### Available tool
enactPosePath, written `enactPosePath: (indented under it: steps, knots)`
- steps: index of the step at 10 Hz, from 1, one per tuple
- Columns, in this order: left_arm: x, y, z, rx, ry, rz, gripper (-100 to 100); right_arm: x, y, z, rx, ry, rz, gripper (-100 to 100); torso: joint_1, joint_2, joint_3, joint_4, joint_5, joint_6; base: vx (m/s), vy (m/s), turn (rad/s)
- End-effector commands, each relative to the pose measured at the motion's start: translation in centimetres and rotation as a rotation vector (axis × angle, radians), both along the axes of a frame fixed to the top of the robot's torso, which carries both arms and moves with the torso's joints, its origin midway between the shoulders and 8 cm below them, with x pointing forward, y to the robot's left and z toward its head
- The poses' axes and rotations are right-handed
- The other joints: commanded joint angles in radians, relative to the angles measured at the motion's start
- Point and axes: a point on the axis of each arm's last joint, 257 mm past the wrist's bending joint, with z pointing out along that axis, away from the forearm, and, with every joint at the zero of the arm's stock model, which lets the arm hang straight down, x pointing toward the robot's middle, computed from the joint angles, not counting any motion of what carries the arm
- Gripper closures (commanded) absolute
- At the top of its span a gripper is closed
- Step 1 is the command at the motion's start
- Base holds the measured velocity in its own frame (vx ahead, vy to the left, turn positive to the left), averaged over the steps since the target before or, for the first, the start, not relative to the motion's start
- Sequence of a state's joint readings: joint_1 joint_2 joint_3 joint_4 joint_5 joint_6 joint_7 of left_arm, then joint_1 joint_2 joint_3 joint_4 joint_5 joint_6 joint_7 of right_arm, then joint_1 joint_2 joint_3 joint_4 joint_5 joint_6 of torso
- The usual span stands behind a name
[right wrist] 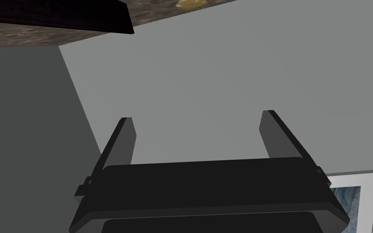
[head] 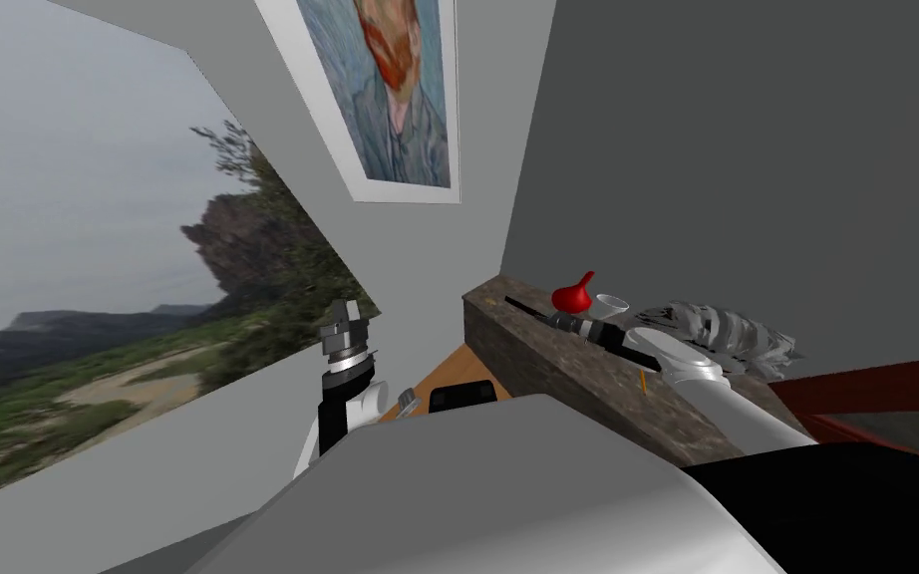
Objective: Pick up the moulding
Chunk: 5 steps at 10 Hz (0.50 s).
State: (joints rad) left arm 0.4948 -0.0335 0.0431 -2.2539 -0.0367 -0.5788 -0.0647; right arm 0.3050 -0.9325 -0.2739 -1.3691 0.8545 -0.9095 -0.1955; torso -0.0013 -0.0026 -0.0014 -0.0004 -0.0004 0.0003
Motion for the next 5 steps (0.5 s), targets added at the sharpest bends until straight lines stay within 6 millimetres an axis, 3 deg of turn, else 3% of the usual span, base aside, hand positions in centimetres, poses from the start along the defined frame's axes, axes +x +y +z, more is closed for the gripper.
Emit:
enactPosePath:
  steps: [1, 3, 5]
  knots:
    - [0.0, 0.0, 0.0, 0.0, 0.0, 0.0, 0, -1.6, -2.8, -1.5, -0.062, 0.081, -0.014, -100, 0.0, 0.0, 0.0, 0.0, 0.0, 0.0, 0.012, 0.026, 0.479]
    - [0.0, 0.0, 0.0, 0.0, 0.0, 0.0, 0, -2.9, -5.0, -2.4, -0.138, 0.146, -0.01, -100, 0.0, 0.0, 0.0, 0.0, 0.0, 0.002, 0.015, 0.021, 0.306]
    - [0.0, 0.0, 0.0, 0.0, 0.0, 0.0, 0, -4.6, -7.8, -3.5, -0.188, 0.219, -0.03, -100, 0.0, 0.0, 0.0, 0.0, 0.0, 0.002, 0.019, 0.019, 0.175]
